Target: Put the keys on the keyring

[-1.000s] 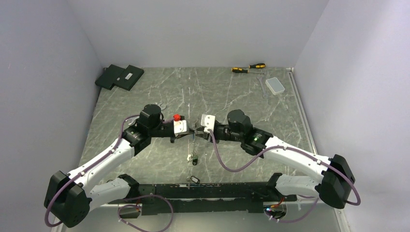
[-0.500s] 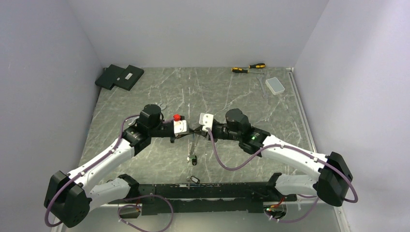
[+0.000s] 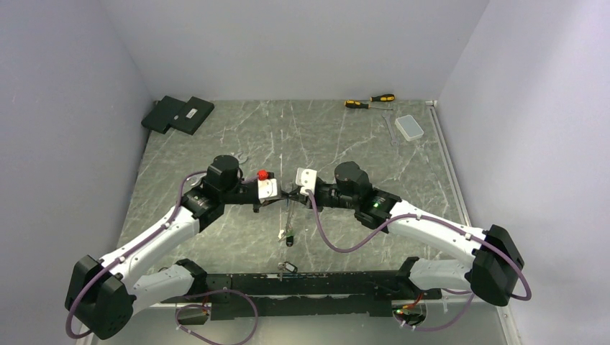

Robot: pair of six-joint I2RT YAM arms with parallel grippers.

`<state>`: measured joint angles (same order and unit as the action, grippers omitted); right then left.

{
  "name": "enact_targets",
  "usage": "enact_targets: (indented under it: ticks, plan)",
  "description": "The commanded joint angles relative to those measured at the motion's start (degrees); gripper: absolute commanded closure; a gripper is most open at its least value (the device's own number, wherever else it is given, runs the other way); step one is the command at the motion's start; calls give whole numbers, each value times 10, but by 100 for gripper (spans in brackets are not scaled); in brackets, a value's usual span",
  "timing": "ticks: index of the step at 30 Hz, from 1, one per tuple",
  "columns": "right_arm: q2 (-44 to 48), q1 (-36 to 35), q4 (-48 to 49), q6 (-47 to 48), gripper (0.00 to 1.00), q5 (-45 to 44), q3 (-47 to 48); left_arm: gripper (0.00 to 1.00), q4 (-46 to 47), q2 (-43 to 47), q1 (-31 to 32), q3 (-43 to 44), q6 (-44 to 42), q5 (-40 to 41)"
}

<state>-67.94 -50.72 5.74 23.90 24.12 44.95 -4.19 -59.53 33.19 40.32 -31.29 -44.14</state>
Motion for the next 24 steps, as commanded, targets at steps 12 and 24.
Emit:
enact_targets:
  ticks: [12, 24]
  plan:
    - [6, -3, 26, -3, 100, 19, 17, 99, 22, 21, 2, 21, -9, -13]
    - [55, -3, 53, -6, 100, 25, -14, 55, 19, 41, 1, 14, -11, -1]
